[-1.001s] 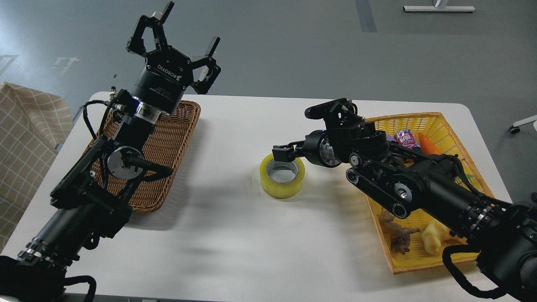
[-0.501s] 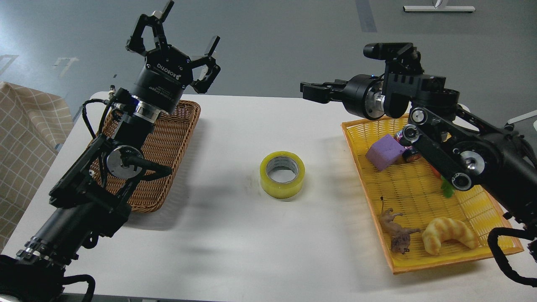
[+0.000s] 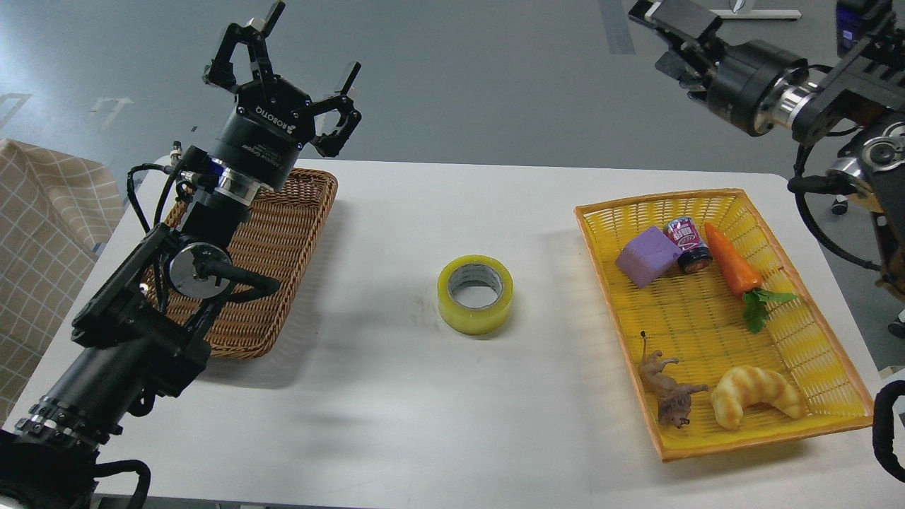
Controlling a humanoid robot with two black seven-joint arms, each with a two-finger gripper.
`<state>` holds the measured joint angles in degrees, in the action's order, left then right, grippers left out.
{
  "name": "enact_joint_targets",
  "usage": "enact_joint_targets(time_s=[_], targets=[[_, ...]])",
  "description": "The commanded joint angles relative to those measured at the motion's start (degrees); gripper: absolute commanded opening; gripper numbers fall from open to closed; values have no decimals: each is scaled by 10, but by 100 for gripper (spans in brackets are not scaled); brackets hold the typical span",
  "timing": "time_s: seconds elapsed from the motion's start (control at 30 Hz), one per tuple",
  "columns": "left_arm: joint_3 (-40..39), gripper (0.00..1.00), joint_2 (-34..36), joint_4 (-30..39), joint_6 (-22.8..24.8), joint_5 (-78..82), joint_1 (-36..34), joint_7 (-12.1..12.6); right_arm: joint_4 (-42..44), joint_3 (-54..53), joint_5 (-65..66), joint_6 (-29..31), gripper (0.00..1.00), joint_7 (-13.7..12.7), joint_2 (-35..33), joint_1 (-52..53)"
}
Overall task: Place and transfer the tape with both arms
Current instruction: 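Open the right gripper and raise it away from the tape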
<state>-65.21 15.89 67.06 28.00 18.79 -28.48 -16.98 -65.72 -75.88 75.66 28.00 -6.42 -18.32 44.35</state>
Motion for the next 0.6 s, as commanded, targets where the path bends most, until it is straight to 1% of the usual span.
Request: enact_joint_targets(time_s=[0.0, 0.13, 0.17, 0.33, 0.37, 0.5, 0.57], targets=[[-1, 98, 2, 0, 0, 2, 0, 0, 2, -58, -72, 0, 100, 1, 3, -31], [-2, 98, 6, 0, 0, 2, -3, 0, 9, -112, -195, 0, 100, 1, 5, -62], [-2, 98, 6, 0, 0, 2, -3, 0, 9, -112, -195, 0, 100, 1, 5, -62], [-2, 98, 8, 0, 0, 7, -3, -2, 45, -155, -372, 0, 100, 1, 18, -93], [-2, 98, 8, 0, 0, 7, -3, -2, 45, -155, -373, 0, 100, 1, 18, -93], [-3, 98, 12, 0, 0, 12, -4, -1, 69, -172, -485, 0, 100, 1, 36, -108], [-2, 98, 18, 0, 0, 12, -4, 0, 70, -172, -512, 0, 100, 1, 41, -120]])
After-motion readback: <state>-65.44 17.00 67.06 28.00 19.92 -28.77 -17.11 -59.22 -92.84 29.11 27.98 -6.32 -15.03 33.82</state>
